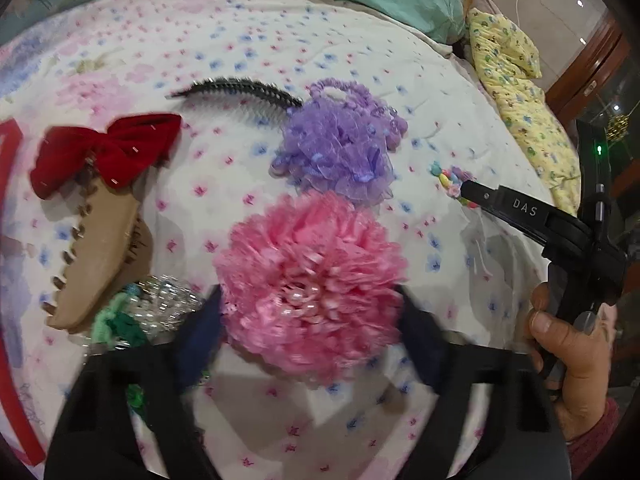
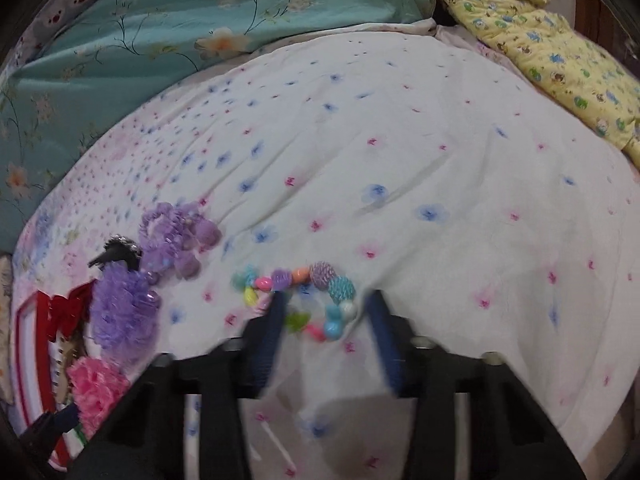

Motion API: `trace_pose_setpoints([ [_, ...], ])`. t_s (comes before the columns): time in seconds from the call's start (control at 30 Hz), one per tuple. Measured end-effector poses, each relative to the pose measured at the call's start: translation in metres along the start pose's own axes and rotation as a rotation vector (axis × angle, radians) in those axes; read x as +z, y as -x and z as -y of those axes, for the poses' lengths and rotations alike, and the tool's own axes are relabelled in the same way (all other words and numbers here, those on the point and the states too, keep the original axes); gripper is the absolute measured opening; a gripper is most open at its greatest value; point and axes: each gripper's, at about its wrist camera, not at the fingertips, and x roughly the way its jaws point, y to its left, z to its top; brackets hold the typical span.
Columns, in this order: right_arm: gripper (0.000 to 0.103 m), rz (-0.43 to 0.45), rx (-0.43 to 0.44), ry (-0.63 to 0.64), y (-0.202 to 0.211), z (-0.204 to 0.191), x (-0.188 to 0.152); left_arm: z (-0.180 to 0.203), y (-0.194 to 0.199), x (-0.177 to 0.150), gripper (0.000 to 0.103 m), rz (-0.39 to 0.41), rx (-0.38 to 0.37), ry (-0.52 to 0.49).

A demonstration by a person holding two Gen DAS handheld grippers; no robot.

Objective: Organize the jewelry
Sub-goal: 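Close left tool on pink flower while right tool closes on bead bracelet, then carry pink flower with left tool while right tool carries bracelet into tray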

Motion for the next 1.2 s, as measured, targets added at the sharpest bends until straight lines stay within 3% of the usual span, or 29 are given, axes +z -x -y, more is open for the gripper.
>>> trace_pose_setpoints([
  [0.1,0.013,-0.005,0.029,-0.012,0.003,0.005,0.000,0.000,-0.001,-0.002,0.032,-0.011,-0.001,-0.018],
  [0.2,0.009,-0.001,0.077,-0.027,0.009,0.007,-0.002,-0.002,0.009,-0.007,0.025,-0.002,-0.024,-0.024],
  [0.7,0.009,0.087,0.350,0.004,0.081,-0.028,-0.017,-0.037,0.086,-0.035,0.024,0.108,-0.043,0.017],
  [0.93,0.009,0.078,0.481,0.112,0.106,-0.088,-0.036,-0.078,0.124,-0.059,0.024,0.163,0.005,0.090],
  [1.2,0.009,0.017,0.635,0.264,0.116,-0.178,-0.072,-0.143,0.163,-0.093,0.024,0.210,0.119,0.201],
])
